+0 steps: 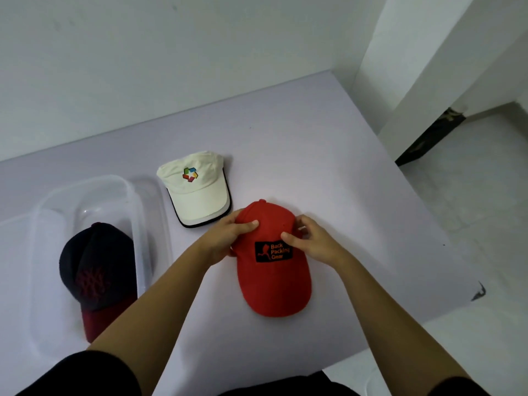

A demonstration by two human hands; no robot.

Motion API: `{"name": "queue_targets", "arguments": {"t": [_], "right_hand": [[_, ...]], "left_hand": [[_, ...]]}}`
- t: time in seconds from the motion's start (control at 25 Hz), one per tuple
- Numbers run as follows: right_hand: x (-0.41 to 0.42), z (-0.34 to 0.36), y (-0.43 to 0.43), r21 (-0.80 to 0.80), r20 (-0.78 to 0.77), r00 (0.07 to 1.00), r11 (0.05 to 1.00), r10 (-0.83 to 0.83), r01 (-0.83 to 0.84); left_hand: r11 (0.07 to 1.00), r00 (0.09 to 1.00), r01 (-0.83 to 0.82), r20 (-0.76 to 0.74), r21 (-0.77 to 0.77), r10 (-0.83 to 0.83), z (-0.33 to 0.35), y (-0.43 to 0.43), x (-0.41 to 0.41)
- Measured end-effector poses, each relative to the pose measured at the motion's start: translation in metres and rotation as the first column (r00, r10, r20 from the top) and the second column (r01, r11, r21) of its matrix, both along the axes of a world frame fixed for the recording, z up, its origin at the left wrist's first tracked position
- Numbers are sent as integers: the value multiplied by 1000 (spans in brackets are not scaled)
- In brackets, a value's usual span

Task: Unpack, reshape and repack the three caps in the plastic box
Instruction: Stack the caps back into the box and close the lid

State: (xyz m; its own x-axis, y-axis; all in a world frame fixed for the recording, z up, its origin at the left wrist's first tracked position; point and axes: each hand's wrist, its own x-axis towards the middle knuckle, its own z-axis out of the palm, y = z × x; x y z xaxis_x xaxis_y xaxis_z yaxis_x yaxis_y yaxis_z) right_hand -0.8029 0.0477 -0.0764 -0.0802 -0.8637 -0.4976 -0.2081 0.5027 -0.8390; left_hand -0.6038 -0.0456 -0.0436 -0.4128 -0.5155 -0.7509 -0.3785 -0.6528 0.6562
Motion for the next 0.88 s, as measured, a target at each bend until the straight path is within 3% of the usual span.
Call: {"name": "queue_targets", "arguments": {"t": [0.28, 0.32, 0.4, 0.48, 0.6, 0.72, 0.88], "right_hand": [[54, 1, 16, -8, -70, 984, 987, 161, -162], [57, 0, 18, -1, -83, 983, 986, 164, -165], [57, -1, 20, 12, -120, 981, 988, 155, -154], [56, -3, 22, 17, -130, 982, 991, 137, -136], [62, -2, 23, 20, -74, 988, 991, 135, -134], [77, -6, 23, 50, 8, 997, 995, 82, -82], [92, -17, 29, 5, -64, 992, 994, -108, 109]], "left_hand": [[999, 999, -29, 33, -44, 30, 8, 31, 68], [994, 998, -5, 66, -114, 13, 10, 35, 74], [936, 962, 95, 273, -340, 2, 8, 42, 88], [882, 909, 112, 406, -458, 96, 3, 52, 103], [942, 964, -97, 206, -321, 169, -7, 74, 108], [918, 949, -289, 42, -271, 311, -15, 90, 100], [898, 926, -340, 67, -279, 371, -18, 96, 98]]}}
